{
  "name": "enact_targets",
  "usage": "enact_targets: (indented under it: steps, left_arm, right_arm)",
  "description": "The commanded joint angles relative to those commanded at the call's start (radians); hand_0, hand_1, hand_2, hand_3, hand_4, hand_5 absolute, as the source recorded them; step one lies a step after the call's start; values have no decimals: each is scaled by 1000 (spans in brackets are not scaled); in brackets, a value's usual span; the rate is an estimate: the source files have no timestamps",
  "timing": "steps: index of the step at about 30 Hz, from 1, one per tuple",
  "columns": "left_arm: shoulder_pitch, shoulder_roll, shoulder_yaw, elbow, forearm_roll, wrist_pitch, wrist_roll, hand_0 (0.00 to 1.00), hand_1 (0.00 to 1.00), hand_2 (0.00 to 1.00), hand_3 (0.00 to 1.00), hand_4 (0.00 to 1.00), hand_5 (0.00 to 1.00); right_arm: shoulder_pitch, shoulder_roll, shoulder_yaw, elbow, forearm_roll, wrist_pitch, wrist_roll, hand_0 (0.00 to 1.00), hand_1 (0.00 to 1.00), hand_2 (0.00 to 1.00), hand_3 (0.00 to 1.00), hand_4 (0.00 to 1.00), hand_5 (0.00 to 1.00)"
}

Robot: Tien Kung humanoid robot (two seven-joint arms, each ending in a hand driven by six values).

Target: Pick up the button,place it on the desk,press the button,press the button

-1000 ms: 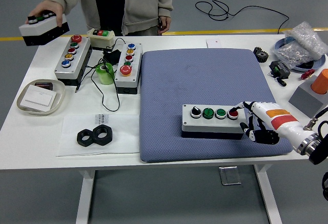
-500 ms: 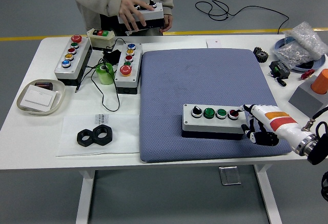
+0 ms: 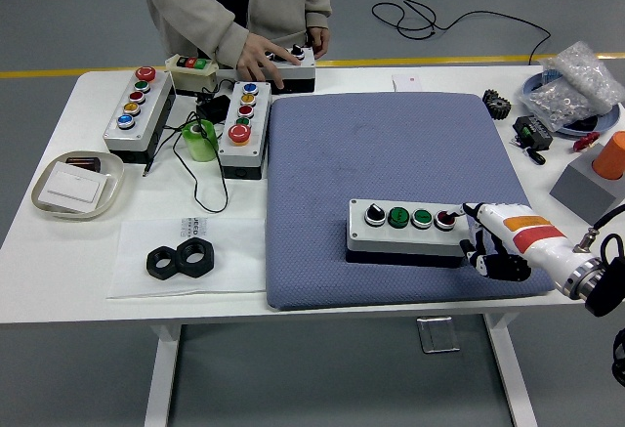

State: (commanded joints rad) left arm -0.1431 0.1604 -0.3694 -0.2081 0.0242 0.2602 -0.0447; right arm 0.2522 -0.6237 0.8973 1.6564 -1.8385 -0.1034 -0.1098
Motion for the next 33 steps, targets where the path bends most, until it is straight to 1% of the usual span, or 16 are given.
enact_targets:
  steps: [2,4,7,12,19,28,33]
  left_arm:
    - [2,0,-2,0,3,0,1,734,824,844,815,604,998]
    - [3,0,-3,0,5,-1,1,734,824,844,815,604,998]
    - [3,1,0,0,2,-1,1,734,824,844,816,605,998]
    - [0,1,5,-1,-6,-2,-1,724,824,844,816,606,998]
    - [-6,1,12,-1,-17,-2,-4,725,823,844,816,606,998]
    - [-7,1,11,-1,-15,-2,-3,724,824,843,815,606,998]
    - [-6,0,8,-1,-13,-1,-2,723,824,843,815,607,998]
  right_arm:
    - [1,-2,11,23,-1,-27,7,272,64,184,741,460,2]
    - [6,-3,10,39,-2,-37,10,272,64,184,741,460,2]
    - [17,1,-2,48,-6,-37,9,273,64,184,745,458,2]
    - [39,16,-33,33,-19,-31,3,271,63,183,746,457,2]
    - [73,30,-70,14,-29,-11,-7,271,62,183,747,456,2]
    - [86,27,-98,-14,-32,29,-21,270,61,182,746,456,2]
    - [87,24,-105,-18,-36,46,-28,270,61,181,746,456,2]
